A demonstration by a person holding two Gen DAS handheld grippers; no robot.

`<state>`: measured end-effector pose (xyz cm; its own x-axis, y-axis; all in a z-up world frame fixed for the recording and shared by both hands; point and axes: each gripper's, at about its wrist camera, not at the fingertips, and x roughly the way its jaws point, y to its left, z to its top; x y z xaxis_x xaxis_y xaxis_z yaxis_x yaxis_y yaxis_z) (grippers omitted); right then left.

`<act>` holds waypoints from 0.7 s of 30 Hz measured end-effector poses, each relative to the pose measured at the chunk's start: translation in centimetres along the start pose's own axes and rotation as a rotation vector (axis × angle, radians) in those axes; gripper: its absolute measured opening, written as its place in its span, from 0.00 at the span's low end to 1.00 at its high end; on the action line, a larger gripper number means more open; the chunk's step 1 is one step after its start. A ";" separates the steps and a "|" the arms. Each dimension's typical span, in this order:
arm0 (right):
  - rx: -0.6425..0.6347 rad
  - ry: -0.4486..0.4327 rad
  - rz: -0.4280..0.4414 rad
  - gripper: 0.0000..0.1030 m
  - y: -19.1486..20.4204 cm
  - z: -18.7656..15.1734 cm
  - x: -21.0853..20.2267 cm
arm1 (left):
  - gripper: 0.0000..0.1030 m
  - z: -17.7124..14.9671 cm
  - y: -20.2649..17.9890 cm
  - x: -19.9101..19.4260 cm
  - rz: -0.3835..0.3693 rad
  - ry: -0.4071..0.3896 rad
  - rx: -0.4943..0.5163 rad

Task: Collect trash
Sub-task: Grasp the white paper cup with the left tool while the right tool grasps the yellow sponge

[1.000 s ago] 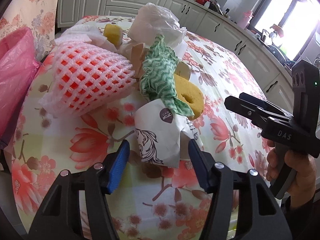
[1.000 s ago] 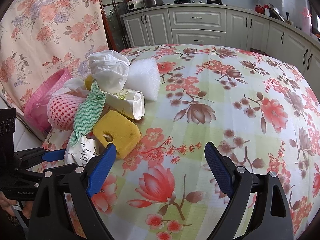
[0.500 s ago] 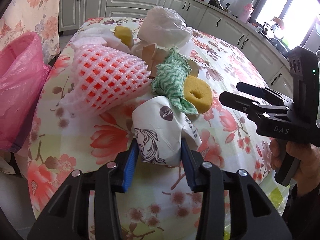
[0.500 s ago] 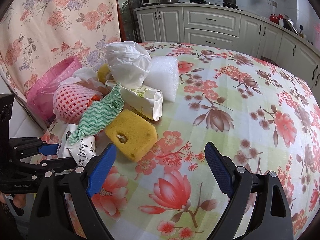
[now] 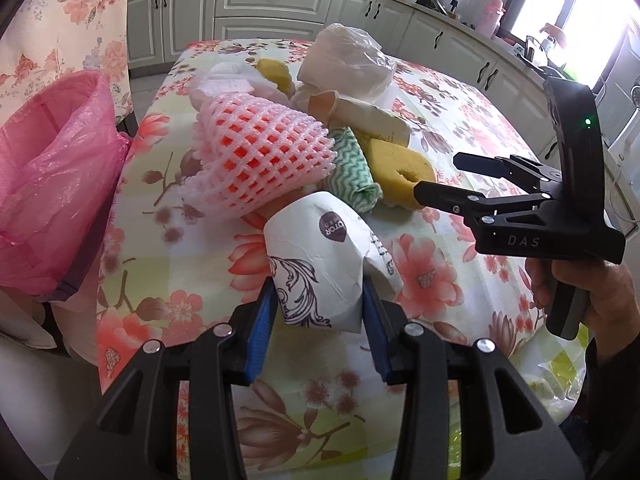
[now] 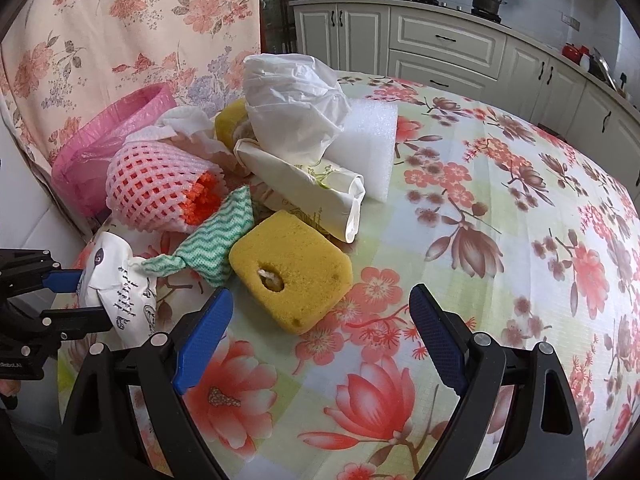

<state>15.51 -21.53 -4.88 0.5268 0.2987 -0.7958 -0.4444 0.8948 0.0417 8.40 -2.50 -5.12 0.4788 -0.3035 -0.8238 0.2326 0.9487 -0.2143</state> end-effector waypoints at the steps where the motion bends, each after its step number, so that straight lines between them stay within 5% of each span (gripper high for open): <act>1: -0.003 0.001 -0.002 0.82 0.1 0.1 0.1 | 0.39 0.0 0.1 -0.2 0.003 -0.003 -0.002; 10: -0.032 0.024 -0.005 0.82 0.9 0.7 1.7 | 0.39 -0.3 1.3 -2.0 0.020 -0.029 -0.020; 15: -0.040 0.047 0.017 0.58 1.3 0.7 2.4 | 0.39 -0.2 1.5 -2.3 0.023 -0.038 -0.021; 21: -0.035 0.039 0.023 0.54 1.3 0.3 1.7 | 0.39 0.0 1.4 -2.9 0.032 -0.066 -0.026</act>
<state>16.02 -19.74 -6.02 0.4880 0.3051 -0.8178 -0.4817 0.8755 0.0392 7.34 -0.32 -2.96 0.5406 -0.2775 -0.7942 0.1945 0.9597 -0.2029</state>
